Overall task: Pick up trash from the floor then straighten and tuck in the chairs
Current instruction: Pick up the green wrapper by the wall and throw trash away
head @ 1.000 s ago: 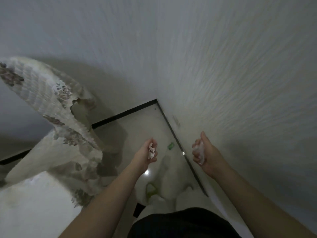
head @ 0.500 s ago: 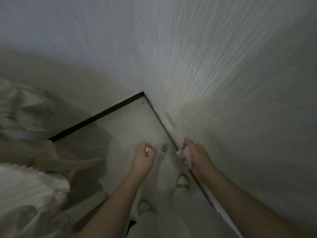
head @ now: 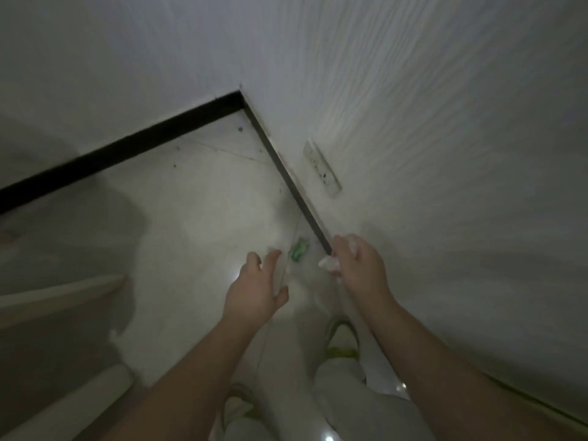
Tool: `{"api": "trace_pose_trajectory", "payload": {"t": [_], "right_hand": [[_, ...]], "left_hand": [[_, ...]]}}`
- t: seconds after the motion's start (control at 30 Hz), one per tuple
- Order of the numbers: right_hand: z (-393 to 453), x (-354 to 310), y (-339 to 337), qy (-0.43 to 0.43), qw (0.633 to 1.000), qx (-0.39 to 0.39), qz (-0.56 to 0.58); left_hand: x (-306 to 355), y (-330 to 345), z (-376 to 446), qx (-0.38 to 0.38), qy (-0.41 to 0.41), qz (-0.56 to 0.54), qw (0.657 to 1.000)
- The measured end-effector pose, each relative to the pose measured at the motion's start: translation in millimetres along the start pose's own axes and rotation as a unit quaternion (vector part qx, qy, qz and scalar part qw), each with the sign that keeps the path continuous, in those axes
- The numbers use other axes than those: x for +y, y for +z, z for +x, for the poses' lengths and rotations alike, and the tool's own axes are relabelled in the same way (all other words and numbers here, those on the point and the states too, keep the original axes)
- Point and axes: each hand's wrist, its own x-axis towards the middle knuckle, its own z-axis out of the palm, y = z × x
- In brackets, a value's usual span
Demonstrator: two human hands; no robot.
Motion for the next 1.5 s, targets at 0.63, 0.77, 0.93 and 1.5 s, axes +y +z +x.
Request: {"api": "trace_pose_trajectory", "payload": {"t": [0.63, 0.77, 0.93, 1.5], "right_hand": [[118.0, 132.7, 114.3, -0.014, 0.990, 0.034, -0.136], [106.8, 120.9, 107.5, 0.018, 0.995, 0.009, -0.099], [83.9, 108.3, 96.9, 0.033, 0.995, -0.009, -0.092], [-124.6, -60.2, -4.5, 0.085, 0.992, -0.096, -0.006]], "left_hand": [[-34.1, 201.9, 182.1, -0.105, 0.022, 0.071, 0.992], [-37.4, 216.0, 174.5, -0.098, -0.016, 0.018, 0.995], [-33.9, 201.5, 146.0, -0.120, -0.002, 0.009, 0.993], [17.3, -100.8, -106.8, -0.025, -0.284, -0.347, 0.894]]}}
